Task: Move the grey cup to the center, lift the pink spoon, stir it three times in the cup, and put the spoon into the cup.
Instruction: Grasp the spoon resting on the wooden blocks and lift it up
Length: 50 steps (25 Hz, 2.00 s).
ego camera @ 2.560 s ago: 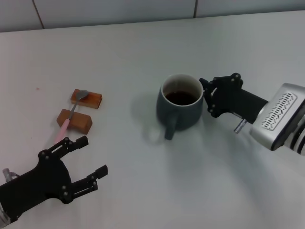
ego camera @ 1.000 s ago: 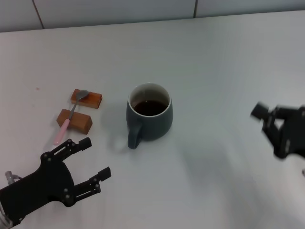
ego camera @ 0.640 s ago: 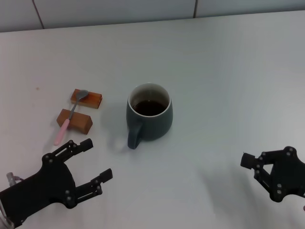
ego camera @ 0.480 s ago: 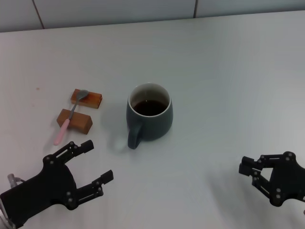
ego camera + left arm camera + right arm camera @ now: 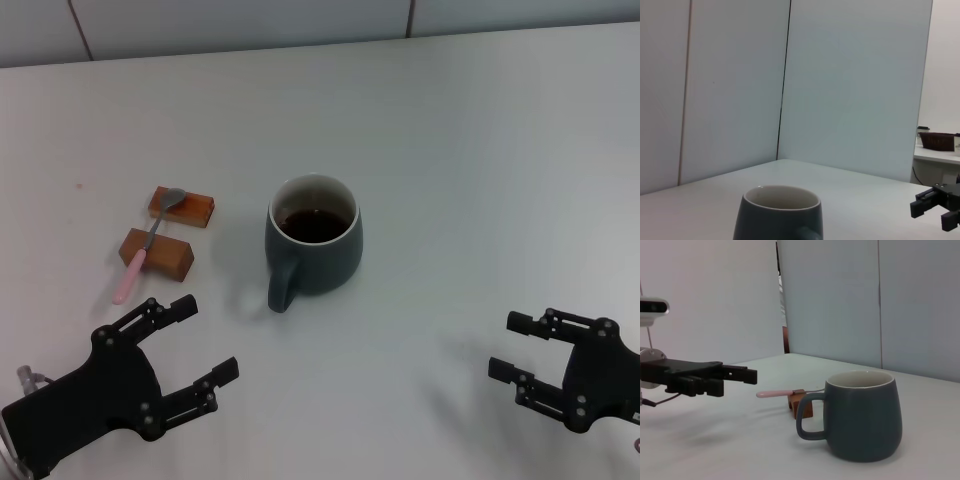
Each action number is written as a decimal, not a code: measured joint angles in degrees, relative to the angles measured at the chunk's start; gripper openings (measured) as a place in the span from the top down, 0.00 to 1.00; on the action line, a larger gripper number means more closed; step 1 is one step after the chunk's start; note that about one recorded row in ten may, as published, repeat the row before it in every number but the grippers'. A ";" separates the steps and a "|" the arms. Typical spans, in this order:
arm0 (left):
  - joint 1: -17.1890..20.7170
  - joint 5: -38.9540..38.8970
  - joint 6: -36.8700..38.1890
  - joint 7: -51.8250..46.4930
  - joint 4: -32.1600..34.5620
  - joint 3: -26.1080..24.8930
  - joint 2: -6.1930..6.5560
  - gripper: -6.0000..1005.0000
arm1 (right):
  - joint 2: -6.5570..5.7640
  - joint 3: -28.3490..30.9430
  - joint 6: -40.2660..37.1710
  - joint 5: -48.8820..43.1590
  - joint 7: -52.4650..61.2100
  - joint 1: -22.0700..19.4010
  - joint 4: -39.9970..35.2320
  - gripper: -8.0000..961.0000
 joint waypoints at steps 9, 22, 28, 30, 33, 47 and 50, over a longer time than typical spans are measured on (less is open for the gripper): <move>0.44 0.00 0.40 -0.33 -0.42 0.00 0.00 0.17 | -0.01 -0.03 -0.17 0.00 -0.04 0.32 0.33 0.21; -0.19 -11.56 9.06 -34.44 -7.17 -15.07 0.28 0.17 | -0.14 -0.35 0.00 -0.02 0.19 1.17 0.58 0.21; -0.05 -11.71 4.11 -55.86 -6.65 -19.63 0.54 0.17 | -0.22 -0.52 0.00 -0.37 0.38 1.59 0.23 0.21; 0.61 -11.75 2.40 -60.00 -6.78 -20.76 0.53 0.17 | -0.26 -0.53 0.00 -0.44 0.40 1.67 0.16 0.21; 2.07 -11.79 0.14 -65.75 -7.01 -22.93 0.47 0.17 | -0.29 -0.53 0.00 -0.46 0.45 1.77 0.04 0.21; 4.54 -11.24 -6.42 -75.47 -10.04 -17.93 0.35 0.17 | -0.34 -0.53 0.58 -0.47 0.85 2.76 -0.08 0.21; 4.62 -11.25 -6.86 -75.88 -11.28 -17.17 0.39 0.17 | -0.37 -0.52 0.68 -0.48 0.85 2.97 -0.08 0.21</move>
